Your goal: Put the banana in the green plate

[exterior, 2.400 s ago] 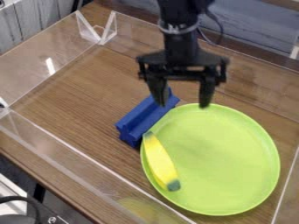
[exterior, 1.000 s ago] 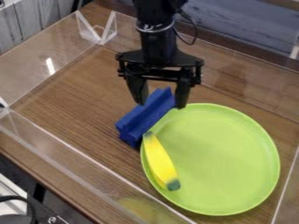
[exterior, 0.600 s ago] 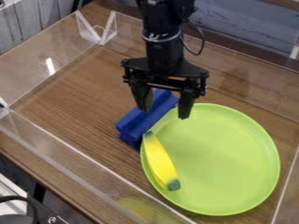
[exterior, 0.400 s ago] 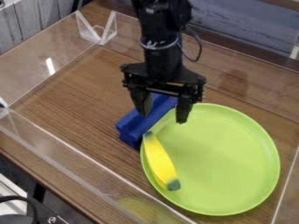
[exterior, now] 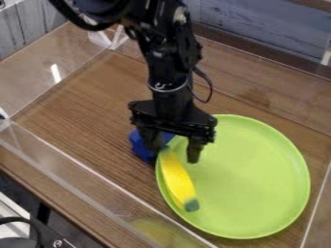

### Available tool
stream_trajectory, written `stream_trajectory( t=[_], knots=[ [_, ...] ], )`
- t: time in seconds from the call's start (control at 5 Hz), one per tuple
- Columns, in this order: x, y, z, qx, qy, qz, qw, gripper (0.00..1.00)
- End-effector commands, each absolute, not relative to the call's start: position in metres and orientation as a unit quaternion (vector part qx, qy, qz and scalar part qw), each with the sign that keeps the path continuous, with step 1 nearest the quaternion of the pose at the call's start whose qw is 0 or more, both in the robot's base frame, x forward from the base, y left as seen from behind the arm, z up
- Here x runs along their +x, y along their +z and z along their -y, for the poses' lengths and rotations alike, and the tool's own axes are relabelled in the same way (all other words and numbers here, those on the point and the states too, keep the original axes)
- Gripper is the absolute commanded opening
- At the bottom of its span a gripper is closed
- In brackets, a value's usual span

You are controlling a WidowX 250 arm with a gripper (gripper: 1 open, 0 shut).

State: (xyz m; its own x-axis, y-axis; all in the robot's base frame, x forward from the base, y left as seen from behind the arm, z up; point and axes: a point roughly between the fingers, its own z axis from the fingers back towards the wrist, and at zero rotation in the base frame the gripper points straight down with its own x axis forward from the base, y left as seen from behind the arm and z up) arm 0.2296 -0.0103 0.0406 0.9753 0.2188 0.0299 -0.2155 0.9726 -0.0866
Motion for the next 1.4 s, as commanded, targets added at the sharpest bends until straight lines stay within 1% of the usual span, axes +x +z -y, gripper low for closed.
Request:
stream_trajectory(
  t=[0.0,0.2,0.6,1.0,1.2],
  knots=[
    [0.247,0.041,0.006,-0.042,0.134,0.035,0.989,1.0],
    [0.244,0.027,0.01,-0.044,0.119,0.033,0.991,0.0],
    [0.238,0.022,0.006,-0.04,0.112,0.032,0.992,0.0],
    [0.249,0.029,0.016,-0.035,0.068,0.027,0.997,0.0],
    [0.252,0.036,0.018,-0.033,0.064,0.027,0.997,0.0]
  ],
)
